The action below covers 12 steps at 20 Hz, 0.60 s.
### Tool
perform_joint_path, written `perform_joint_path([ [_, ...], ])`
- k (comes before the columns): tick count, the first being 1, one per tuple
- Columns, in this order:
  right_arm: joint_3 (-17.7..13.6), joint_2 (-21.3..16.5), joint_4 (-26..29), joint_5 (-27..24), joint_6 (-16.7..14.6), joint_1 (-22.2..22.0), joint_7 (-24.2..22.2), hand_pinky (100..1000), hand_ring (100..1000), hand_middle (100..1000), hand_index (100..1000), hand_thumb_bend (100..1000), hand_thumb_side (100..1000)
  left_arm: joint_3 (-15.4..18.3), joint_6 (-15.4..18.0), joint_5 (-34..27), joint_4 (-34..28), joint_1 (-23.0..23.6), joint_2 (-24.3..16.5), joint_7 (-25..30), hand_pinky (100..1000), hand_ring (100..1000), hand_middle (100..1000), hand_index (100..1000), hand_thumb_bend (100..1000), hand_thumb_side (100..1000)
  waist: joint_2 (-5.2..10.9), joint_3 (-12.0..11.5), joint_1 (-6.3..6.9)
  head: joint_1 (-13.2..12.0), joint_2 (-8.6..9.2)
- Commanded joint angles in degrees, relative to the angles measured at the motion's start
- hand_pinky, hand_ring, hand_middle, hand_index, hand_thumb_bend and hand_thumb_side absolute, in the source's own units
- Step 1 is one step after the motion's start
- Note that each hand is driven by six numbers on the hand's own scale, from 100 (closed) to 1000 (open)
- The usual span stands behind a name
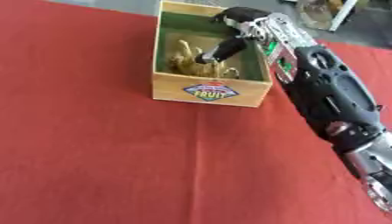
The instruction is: Pick up objects on the table and place them in the box.
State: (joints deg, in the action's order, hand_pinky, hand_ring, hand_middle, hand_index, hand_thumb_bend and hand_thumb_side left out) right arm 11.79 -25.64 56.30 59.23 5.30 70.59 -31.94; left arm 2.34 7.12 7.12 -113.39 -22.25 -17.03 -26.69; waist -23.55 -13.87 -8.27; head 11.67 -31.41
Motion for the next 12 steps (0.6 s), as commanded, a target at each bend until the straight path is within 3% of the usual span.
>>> perform_joint_path([
  [1,-1.6,-2.5,2.8,-2.1,0.5,1.5,-0.1,945,891,881,955,425,695,0.1,-0.2,0.0,-1.2,-0.3,-0.8,0.0,576,569,546,782,100,694,1.92,0.2,0.60,-0.3,0.47],
  [2,-1.9,-2.7,3.6,-2.9,0.8,1.4,0.1,942,880,863,944,338,690,0.1,-0.2,0.0,-1.2,-0.3,-0.8,0.0,577,569,546,781,100,693,1.99,0.3,0.65,-0.4,0.38],
  [5,-2.3,-4.1,7.0,-5.5,1.2,0.9,0.3,941,873,856,936,288,686,0.3,-0.2,0.1,-1.2,-0.1,-0.8,-0.2,578,569,546,781,100,693,2.22,0.6,0.82,-0.9,0.11],
  [6,-2.4,-4.7,8.2,-6.3,1.3,0.7,0.5,935,862,840,912,115,654,0.3,-0.3,0.1,-1.2,0.0,-0.8,-0.3,578,569,546,781,100,693,2.40,0.8,0.94,-1.2,-0.05],
  [8,-2.5,-6.7,11.5,-8.5,1.3,-0.1,1.8,927,850,811,894,100,582,0.5,-0.3,0.1,-1.2,0.2,-0.8,-0.5,579,569,546,781,100,693,2.76,1.2,1.19,-1.8,-0.37],
  [12,-1.6,-11.8,24.5,-16.8,6.3,-4.4,3.2,907,823,774,876,100,421,0.6,-0.3,0.1,-1.2,0.4,-0.7,-0.6,580,569,547,781,100,692,3.50,1.8,1.81,-2.7,-0.95],
])
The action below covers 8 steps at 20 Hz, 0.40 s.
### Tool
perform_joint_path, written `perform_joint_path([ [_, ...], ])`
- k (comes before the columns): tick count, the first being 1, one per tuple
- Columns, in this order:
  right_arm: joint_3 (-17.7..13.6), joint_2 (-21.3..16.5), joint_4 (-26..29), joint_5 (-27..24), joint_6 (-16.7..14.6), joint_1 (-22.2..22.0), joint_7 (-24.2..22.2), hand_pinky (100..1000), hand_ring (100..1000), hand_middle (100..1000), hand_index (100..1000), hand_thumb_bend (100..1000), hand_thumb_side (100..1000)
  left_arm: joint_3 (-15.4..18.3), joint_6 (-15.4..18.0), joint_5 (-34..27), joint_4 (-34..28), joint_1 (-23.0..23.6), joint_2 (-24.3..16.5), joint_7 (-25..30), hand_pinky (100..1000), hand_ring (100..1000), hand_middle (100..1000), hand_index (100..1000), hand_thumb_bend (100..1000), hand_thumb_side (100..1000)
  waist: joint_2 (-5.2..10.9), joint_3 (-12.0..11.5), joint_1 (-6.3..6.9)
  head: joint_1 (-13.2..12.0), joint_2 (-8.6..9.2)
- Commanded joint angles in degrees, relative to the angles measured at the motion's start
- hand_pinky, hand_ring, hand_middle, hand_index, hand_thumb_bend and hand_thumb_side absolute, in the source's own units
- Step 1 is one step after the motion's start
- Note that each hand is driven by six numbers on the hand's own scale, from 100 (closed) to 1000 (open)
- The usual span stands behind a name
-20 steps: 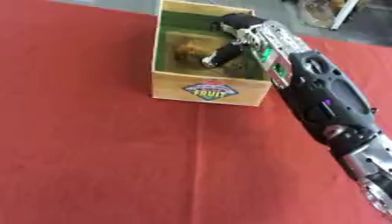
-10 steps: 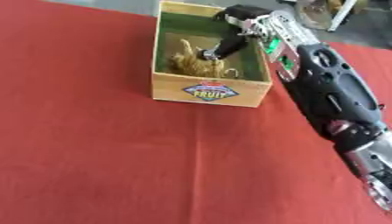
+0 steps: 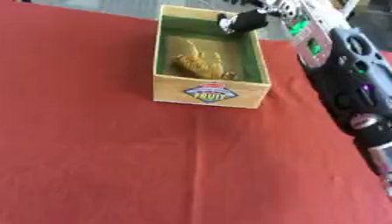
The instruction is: Pick up objects on the table and place them in the box.
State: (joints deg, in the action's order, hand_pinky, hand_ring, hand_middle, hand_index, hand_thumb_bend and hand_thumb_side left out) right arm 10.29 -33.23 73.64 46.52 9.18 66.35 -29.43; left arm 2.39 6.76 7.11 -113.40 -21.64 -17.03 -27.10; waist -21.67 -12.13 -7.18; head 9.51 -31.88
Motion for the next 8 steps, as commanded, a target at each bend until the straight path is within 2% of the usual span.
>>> perform_joint_path([
  [1,-0.1,-5.2,10.3,-5.7,3.5,-1.4,1.1,902,815,767,873,100,404,0.6,0.0,0.1,-1.2,-0.1,-0.6,-0.2,580,569,547,781,100,692,1.85,0.3,1.00,-0.8,-0.64],
  [8,-2.5,-10.3,29.0,-13.3,9.3,-10.0,4.4,861,750,716,850,100,337,0.9,0.2,-0.2,-1.2,0.3,-0.2,-0.5,581,569,549,784,100,691,3.13,1.1,3.06,-1.9,-1.84],
])
